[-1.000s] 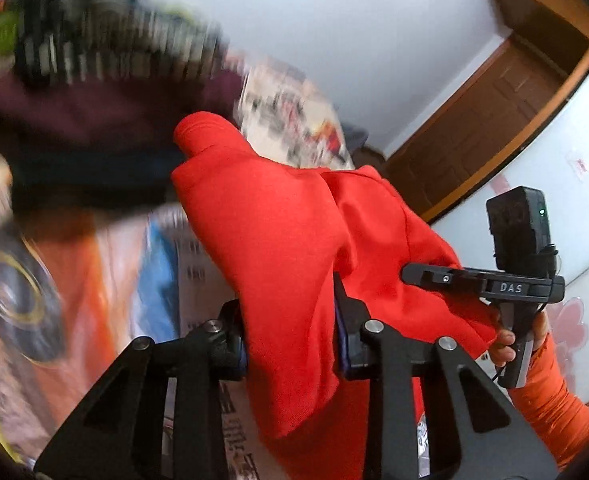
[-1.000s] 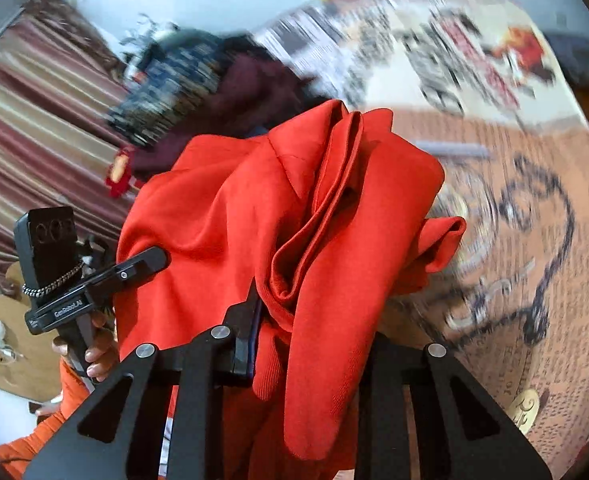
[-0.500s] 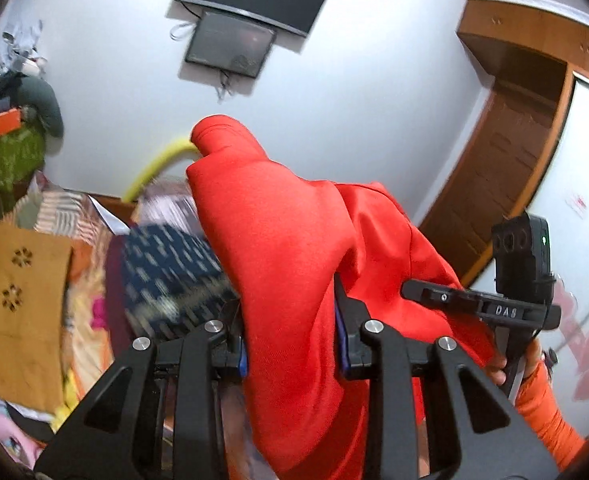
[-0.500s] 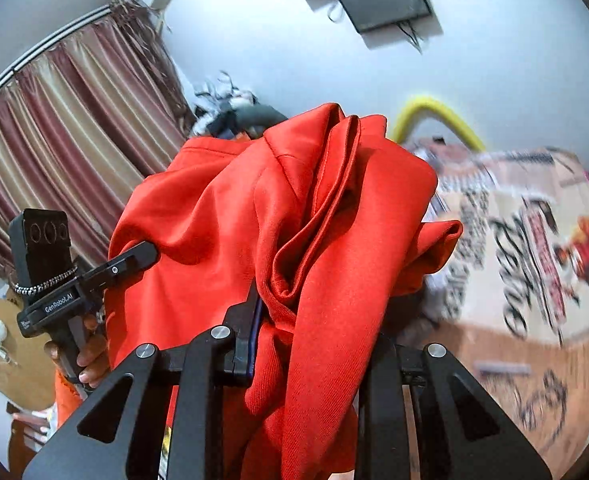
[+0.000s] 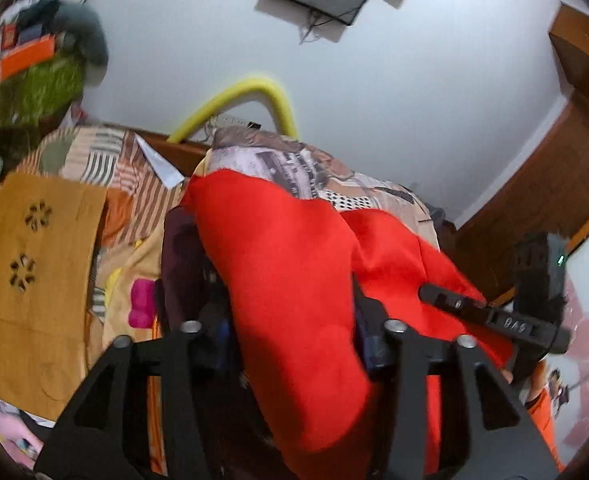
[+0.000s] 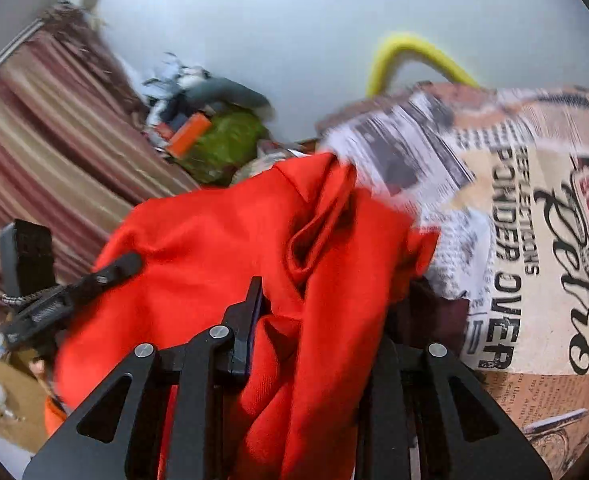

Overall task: Fold large clothes
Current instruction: 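Place the red jacket on top of the clothes stack and open both tools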

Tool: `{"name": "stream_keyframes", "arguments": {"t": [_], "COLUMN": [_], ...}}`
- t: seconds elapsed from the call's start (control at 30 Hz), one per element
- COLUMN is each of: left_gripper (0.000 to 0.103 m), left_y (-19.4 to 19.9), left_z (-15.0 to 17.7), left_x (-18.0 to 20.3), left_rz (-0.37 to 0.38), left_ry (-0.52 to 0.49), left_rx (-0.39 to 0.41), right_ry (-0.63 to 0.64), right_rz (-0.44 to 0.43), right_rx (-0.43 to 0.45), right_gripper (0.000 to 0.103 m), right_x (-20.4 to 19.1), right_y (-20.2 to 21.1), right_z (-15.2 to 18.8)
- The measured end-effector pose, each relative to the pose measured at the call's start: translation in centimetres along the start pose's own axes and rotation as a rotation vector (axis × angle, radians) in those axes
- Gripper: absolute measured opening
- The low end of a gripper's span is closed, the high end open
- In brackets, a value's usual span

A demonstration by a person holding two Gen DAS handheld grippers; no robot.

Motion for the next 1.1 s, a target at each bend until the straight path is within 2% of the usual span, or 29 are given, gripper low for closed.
{"name": "stream_keyframes", "arguments": {"t": [0.03,0.13,0.3,0.47,0.67,0.8,0.97,1.1], "left_gripper": [0.061,0.067,0.077,0.079,0.080,0.080,0.080,0.080], "left_y": [-0.4,-0.2,1.5,4.5,9.0,13.9,21.2,26.3], "left_z": [0.2,0.7,1.2,2.8,5.2,7.4,10.2,13.3], "left_x": [-0.5,-0.6,0.5,2.3,5.8,9.9,16.2,20.5], "left_rz": [0.014,0.008,-0.089,-0.152,-0.229,-0.285,-0.280,-0.271], "left_ry": [0.008,-0.015,-0.034,-0.078,-0.183,-0.275,-0.358,-0.416], "left_rx": [0.006,0.031,0.043,0.067,0.104,0.202,0.375,0.515], "right_ry": [-0.009,0.023,0.111,0.163,0.241,0.303,0.365,0.450], "right_rz": [-0.012,0.005,0.123,0.249,0.292,0.261,0.195,0.175], "right_rx": [-0.002,0.027,0.013,0.043,0.139,0.253,0.402,0.511], "right_gripper": [0.027,0.035,0.040,0.043,0.043,0.043,0.043,0.043], "right_x": [0.7,0.9,-0.8,-1.0,-2.9,-6.6,-11.4,-14.9], "right_y": [-0.4,0.1,2.5,4.3,9.6,15.1,21.0,24.6], "right_z": [0.3,0.4,1.0,1.6,2.8,4.3,7.1,10.3]}}
Point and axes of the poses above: each gripper's, at about its wrist camera, not at the fingertips, and y roughly against the way its jaws point, x to its right, z to its underside, the point moved 5 cm from there along -y, roughly the way its jaws point, and after that the axes turned 1 degree about -y, right-handed, at the moved point
